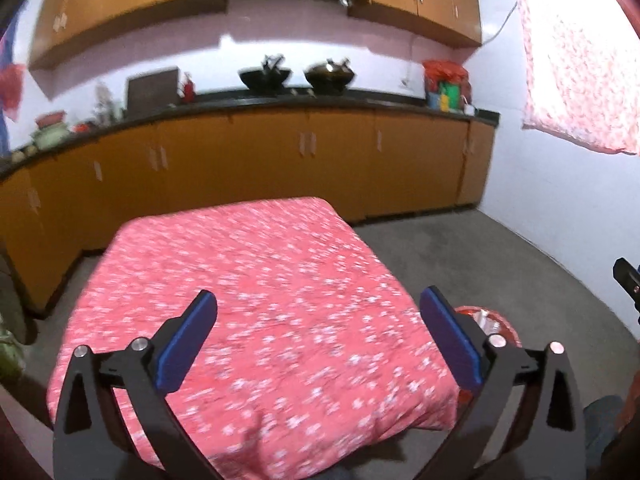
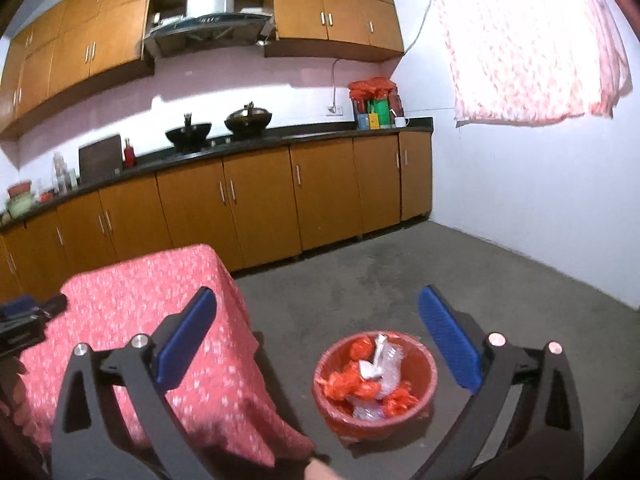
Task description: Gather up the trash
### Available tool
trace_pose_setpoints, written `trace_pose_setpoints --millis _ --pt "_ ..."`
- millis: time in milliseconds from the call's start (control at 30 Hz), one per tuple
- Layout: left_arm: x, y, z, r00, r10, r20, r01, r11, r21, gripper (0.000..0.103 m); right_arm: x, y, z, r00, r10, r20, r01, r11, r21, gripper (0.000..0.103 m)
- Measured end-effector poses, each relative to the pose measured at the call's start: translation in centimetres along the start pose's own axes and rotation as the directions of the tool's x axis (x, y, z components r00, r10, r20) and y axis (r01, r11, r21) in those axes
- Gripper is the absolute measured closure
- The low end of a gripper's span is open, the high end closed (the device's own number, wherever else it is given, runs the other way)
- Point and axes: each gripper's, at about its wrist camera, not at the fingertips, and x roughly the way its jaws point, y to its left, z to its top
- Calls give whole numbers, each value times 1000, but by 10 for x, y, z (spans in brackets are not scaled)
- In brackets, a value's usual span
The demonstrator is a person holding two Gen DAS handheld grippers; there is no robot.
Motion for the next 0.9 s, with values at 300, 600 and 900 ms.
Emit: trace_pose_setpoints --millis 300,600,900 --pt "-44 12 -26 997 76 31 -77 997 25 2 -48 25 -23 1000 6 15 -6 999 -51 4" --pt "-63 13 -41 995 66 80 -68 997 20 2 -69 29 -35 1000 3 30 -1 999 -44 4" --pt "-63 1 -53 998 16 53 -18 999 35 2 -74 27 -38 999 4 34 -3 1000 -31 4"
